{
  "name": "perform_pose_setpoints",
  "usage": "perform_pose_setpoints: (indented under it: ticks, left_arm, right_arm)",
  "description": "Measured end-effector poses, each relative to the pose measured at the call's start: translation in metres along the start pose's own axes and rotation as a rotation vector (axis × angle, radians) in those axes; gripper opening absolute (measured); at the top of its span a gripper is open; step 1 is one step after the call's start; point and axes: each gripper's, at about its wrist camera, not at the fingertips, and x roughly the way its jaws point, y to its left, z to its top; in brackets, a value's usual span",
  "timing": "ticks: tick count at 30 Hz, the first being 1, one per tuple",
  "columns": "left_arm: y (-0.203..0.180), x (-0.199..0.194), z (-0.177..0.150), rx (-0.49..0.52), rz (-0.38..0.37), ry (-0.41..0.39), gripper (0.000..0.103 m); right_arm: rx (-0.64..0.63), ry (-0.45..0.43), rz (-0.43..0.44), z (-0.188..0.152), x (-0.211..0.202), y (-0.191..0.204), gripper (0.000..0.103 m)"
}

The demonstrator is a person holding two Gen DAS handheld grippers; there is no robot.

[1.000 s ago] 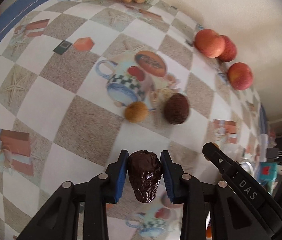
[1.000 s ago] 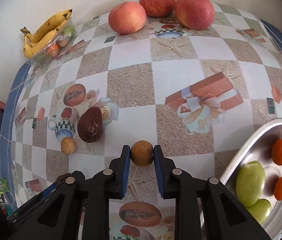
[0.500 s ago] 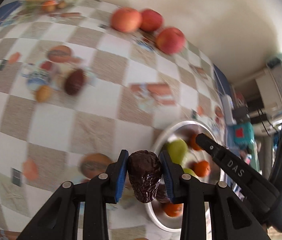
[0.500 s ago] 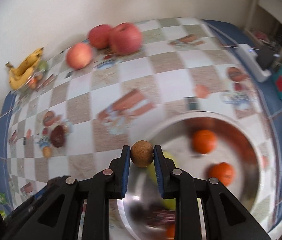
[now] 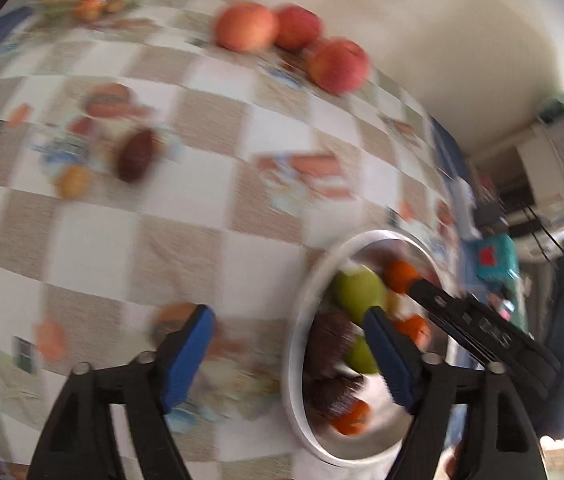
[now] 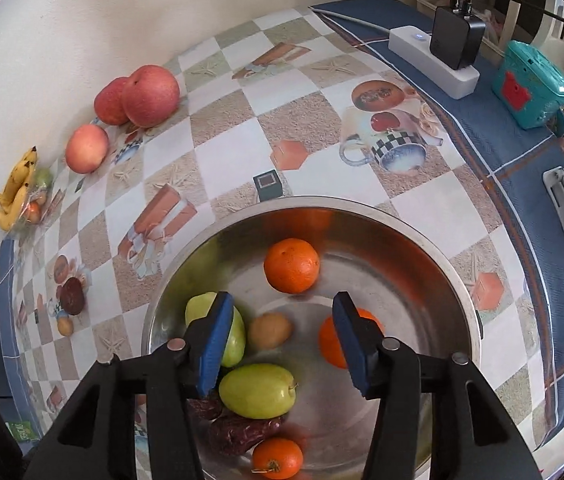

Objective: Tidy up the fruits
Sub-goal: 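Open both tools to drop the date and brown fruit into the bowl, then grasp another dark date with the right tool while the left tool approaches a small brown fruit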

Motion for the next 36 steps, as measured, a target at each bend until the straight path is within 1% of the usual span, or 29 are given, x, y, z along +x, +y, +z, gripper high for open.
perform_pose_setpoints:
  ticks: [1, 2, 5, 7, 9, 12, 16, 19, 22, 26, 30, 34, 36]
  left_arm:
    - [0.008, -0.004, 0.004, -0.011, 0.042, -0.028, 0.097]
    - [0.015, -0.009, 0.008, -0.022, 0.082, -0.055, 0.102]
    - [0.044, -0.027, 0.019, -0.064, 0.194, -0.14, 0.103]
    - [0.067, -0.037, 0.027, -0.108, 0.231, -0.169, 0.103]
    - [0.093, -0.049, 0.033, -0.178, 0.249, -0.203, 0.103]
    - [0.128, -0.062, 0.039, -0.268, 0.264, -0.232, 0.103]
    - [0.156, -0.069, 0.042, -0.324, 0.313, -0.259, 0.103]
    - [0.168, -0.066, 0.046, -0.328, 0.349, -0.262, 0.103]
    - [0.174, -0.057, 0.049, -0.321, 0.382, -0.247, 0.103]
    - [0.181, -0.046, 0.054, -0.332, 0.378, -0.229, 0.103]
    - [0.188, -0.044, 0.061, -0.338, 0.382, -0.251, 0.103]
    - [0.195, -0.045, 0.063, -0.342, 0.377, -0.284, 0.103]
    - [0.197, -0.044, 0.065, -0.336, 0.377, -0.278, 0.103]
  right_arm:
    - [-0.003, 0.0, 0.0, 0.0, 0.0, 0.003, 0.053]
    - [-0.007, -0.001, 0.001, 0.0, 0.002, 0.005, 0.053]
    - [-0.036, -0.004, -0.005, -0.002, 0.002, 0.017, 0.053]
    - [-0.062, -0.007, -0.009, -0.003, 0.003, 0.029, 0.053]
    - [-0.081, -0.011, -0.007, -0.004, 0.003, 0.041, 0.054]
    - [-0.121, -0.018, 0.005, -0.008, 0.003, 0.065, 0.054]
    - [-0.153, -0.021, 0.046, -0.013, 0.004, 0.095, 0.054]
    - [-0.168, -0.01, 0.091, -0.017, 0.009, 0.121, 0.054]
    - [-0.211, 0.002, 0.101, -0.022, 0.018, 0.149, 0.054]
    - [-0.25, 0.015, 0.101, -0.026, 0.032, 0.176, 0.054]
    - [-0.27, 0.029, 0.153, -0.028, 0.045, 0.194, 0.054]
    - [-0.287, 0.039, 0.15, -0.03, 0.059, 0.211, 0.054]
    - [-0.296, 0.046, 0.149, -0.03, 0.065, 0.217, 0.054]
